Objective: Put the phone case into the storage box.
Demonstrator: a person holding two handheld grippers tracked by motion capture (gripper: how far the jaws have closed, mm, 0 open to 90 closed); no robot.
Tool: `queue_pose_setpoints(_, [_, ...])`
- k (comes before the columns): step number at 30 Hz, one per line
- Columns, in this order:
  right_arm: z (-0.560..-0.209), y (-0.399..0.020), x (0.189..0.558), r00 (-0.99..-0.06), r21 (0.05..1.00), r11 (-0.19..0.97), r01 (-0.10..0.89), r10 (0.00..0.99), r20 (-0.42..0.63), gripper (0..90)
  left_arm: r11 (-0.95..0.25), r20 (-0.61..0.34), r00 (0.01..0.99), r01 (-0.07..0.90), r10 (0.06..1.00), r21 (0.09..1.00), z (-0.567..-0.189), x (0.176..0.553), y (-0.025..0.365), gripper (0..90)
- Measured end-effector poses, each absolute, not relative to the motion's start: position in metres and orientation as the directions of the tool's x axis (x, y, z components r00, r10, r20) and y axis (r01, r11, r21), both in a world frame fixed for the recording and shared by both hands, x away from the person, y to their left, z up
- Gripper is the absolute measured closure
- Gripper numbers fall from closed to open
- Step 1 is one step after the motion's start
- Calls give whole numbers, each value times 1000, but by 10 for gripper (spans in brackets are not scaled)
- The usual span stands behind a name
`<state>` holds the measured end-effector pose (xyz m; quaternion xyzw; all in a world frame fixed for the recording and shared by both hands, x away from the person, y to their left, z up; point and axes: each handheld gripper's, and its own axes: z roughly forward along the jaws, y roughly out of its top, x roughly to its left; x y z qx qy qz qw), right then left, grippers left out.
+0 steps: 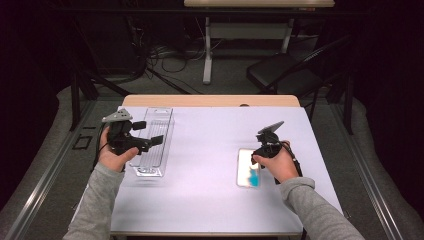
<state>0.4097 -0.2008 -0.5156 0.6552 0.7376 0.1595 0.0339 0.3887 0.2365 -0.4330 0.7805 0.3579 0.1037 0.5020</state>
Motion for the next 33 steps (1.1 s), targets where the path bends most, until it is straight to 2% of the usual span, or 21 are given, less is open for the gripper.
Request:
queue_pose_setpoints(2, [-520,-202,409,-127,305,62,950,972,200,588,-237,-200,721,456,663,858,-433,389,236,24])
queue_pose_setpoints(3, [-519,-203,410,-119,274,66,960,976,182,599,-237,-200,721,457,663,857,-433,389,236,24])
queue_pose_setpoints(8, [-521,-205,410,-85,245,33,969,975,204,657,-239,-200,720,457,664,857,-434,389,237,24])
queue_pose_setpoints(33, [-529,-215,412,-19,199,-39,979,960,279,745,-236,-200,714,461,671,855,-434,389,238,31])
